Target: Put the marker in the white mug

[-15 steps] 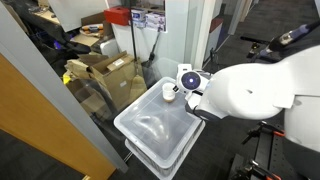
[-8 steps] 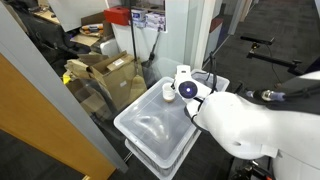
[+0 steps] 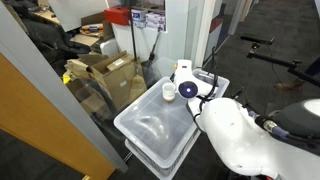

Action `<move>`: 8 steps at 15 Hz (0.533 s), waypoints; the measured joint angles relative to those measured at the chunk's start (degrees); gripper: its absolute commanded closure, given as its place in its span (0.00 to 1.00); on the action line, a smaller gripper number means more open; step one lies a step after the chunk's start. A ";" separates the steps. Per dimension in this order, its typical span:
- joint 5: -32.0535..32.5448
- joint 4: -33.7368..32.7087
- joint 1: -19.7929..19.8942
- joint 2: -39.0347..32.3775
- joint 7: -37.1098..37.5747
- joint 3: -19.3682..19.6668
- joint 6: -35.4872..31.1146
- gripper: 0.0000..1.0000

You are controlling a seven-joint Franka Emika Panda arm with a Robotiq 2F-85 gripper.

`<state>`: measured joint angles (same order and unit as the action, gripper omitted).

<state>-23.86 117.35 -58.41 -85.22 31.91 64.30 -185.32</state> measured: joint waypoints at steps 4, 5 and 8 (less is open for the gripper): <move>5.52 0.77 -0.69 0.17 6.08 3.85 -0.14 0.95; 6.89 0.72 -0.67 0.21 7.55 4.36 -0.35 0.95; 11.35 0.29 -0.63 0.23 12.35 5.62 -0.42 0.95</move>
<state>-12.51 117.64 -59.04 -84.99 44.26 69.92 -185.74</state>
